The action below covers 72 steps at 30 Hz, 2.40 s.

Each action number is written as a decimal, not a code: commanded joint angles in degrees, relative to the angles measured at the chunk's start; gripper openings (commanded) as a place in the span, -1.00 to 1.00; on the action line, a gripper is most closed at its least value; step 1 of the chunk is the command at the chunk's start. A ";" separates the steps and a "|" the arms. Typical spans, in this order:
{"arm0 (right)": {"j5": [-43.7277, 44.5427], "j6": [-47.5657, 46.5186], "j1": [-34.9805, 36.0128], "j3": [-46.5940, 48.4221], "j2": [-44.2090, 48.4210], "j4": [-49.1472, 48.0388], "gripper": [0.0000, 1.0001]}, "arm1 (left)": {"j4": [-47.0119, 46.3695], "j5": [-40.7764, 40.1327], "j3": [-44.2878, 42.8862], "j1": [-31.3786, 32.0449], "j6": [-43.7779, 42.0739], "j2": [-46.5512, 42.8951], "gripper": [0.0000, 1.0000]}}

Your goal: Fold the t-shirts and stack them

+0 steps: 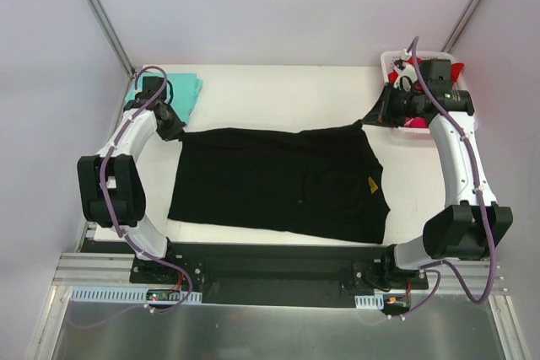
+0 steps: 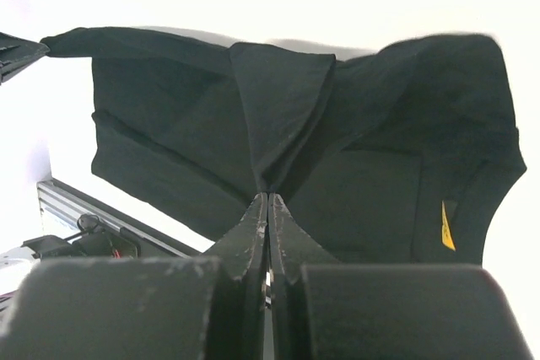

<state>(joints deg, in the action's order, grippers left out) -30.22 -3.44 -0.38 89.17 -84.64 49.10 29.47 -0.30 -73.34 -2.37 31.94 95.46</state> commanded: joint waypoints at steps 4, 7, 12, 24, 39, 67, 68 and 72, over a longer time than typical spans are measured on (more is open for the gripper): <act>2.09 0.10 2.40 -4.17 5.98 2.66 -0.99 | 0.76 0.21 2.67 -0.62 -0.74 -4.67 -1.00; 2.79 -0.33 3.02 -6.19 7.73 2.93 -0.99 | 0.76 0.21 3.29 -0.62 -0.65 -5.02 -1.00; 3.85 -0.86 3.55 -9.00 9.93 4.33 -0.99 | 0.67 0.03 4.78 -0.62 -0.48 -5.90 -1.00; 7.19 -1.65 3.81 -13.23 15.30 5.04 -0.98 | 0.94 -1.99 -3.99 -1.59 -3.64 -0.19 -1.00; 7.72 -2.10 3.90 -14.98 13.98 5.13 -0.99 | 1.38 1.61 -9.63 -1.93 -5.40 4.47 -1.00; 5.61 5.81 1.62 -39.95 1.07 -25.98 -0.33 | 1.11 3.20 -10.95 -1.14 -4.96 3.86 -1.00; 5.26 5.82 1.09 -39.86 0.54 -26.33 -0.33 | 1.11 3.11 -11.03 -1.14 -5.05 3.77 -1.00; 5.17 5.12 0.56 -39.77 -1.22 -26.95 -0.35 | 1.11 2.93 -10.95 -1.14 -5.14 3.59 -1.00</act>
<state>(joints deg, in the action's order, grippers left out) -25.39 1.74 0.89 48.82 -84.86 24.80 30.30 2.74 -82.37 -3.73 27.57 100.38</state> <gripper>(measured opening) 0.333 0.008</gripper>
